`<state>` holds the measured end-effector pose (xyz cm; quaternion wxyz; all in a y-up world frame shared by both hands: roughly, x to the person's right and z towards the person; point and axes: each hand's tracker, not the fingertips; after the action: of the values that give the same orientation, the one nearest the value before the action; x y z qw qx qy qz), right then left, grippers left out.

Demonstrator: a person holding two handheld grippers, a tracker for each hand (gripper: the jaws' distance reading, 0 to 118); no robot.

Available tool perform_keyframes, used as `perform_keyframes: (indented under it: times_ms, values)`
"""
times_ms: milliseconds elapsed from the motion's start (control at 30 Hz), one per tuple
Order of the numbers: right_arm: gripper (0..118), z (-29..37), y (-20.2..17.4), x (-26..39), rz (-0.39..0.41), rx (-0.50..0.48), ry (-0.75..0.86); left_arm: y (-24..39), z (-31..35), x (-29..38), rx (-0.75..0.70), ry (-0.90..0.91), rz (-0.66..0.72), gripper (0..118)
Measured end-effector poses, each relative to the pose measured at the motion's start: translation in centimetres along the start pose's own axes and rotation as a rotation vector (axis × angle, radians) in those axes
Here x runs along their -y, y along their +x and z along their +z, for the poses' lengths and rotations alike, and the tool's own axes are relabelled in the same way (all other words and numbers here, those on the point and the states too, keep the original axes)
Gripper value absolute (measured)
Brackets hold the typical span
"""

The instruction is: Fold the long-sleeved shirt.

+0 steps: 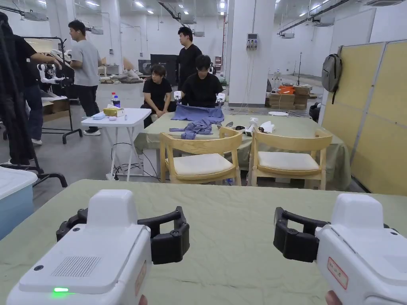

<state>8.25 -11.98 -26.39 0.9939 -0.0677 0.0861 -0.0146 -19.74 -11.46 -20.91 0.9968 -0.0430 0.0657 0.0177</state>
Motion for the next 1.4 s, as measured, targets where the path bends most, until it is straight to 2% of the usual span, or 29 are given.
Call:
perform_keyframes:
  times_ms: [600,800,1400]
  values:
    - [118,0.31,0.14,-0.31,-0.03,-0.009,0.005,-0.07,-0.07,0.0,-0.012,0.007,-0.025,118]
    - [118,0.47,-0.25,-0.23,-0.005,-0.022,0.004,0.04,0.2,-0.22,0.001,-0.009,-0.025,118]
    - [118,0.55,-0.13,-0.36,0.006,-0.027,0.011,0.15,0.19,-0.29,-0.003,0.02,-0.041,118]
